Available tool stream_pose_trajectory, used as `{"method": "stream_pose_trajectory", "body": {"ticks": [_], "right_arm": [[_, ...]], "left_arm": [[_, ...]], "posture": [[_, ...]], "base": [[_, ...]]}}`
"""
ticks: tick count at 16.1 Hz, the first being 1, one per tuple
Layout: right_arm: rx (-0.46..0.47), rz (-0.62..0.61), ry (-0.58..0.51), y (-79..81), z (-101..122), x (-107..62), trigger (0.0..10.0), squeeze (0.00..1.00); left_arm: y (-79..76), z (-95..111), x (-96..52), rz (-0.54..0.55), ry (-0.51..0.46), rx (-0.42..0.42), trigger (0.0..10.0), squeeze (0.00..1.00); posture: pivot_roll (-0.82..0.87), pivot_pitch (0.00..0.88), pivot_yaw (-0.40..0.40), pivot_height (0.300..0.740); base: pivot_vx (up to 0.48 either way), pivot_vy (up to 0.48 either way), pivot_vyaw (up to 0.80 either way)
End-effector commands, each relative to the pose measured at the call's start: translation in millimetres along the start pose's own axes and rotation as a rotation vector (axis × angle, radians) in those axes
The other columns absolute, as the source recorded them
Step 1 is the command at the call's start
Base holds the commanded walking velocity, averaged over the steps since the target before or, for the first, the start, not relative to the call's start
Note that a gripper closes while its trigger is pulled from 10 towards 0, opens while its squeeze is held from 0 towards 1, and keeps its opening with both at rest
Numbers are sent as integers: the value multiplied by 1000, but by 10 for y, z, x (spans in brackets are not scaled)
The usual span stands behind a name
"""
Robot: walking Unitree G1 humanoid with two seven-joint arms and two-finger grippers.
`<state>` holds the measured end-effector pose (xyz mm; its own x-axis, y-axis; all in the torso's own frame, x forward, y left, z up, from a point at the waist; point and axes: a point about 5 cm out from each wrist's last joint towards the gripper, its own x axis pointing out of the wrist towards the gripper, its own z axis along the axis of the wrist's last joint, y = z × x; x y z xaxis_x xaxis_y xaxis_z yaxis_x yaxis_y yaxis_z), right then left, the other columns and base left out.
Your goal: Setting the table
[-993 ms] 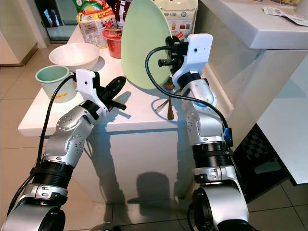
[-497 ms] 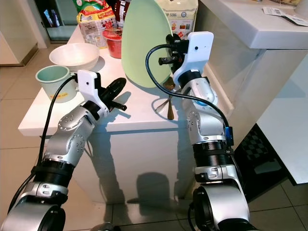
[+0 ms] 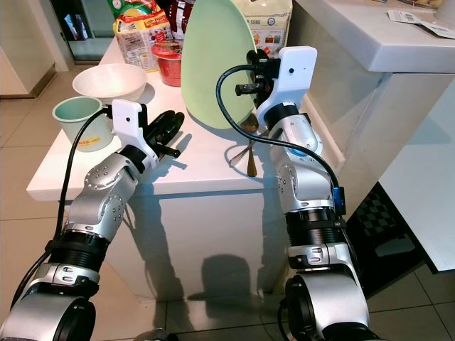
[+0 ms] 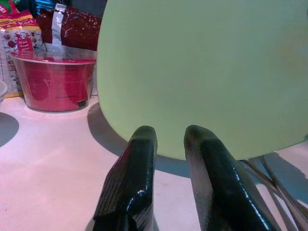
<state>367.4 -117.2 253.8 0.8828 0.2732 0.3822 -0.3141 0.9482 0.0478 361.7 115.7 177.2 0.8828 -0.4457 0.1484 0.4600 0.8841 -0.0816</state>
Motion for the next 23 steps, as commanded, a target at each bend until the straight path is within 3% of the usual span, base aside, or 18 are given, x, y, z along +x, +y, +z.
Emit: {"method": "stream_pose_trajectory", "body": {"ticks": [1, 23], "right_arm": [[-22, 7, -79, 18, 165, 56, 10000, 0], [-33, 8, -84, 12, 188, 73, 10000, 0]], "left_arm": [[2, 22, 24, -4, 1, 15, 10000, 1000], [-36, 13, 40, -15, -6, 17, 10000, 1000]], "posture": [[31, 0, 12, 740], [27, 0, 2, 740]], "base": [[0, 0, 0], [0, 0, 0]]}}
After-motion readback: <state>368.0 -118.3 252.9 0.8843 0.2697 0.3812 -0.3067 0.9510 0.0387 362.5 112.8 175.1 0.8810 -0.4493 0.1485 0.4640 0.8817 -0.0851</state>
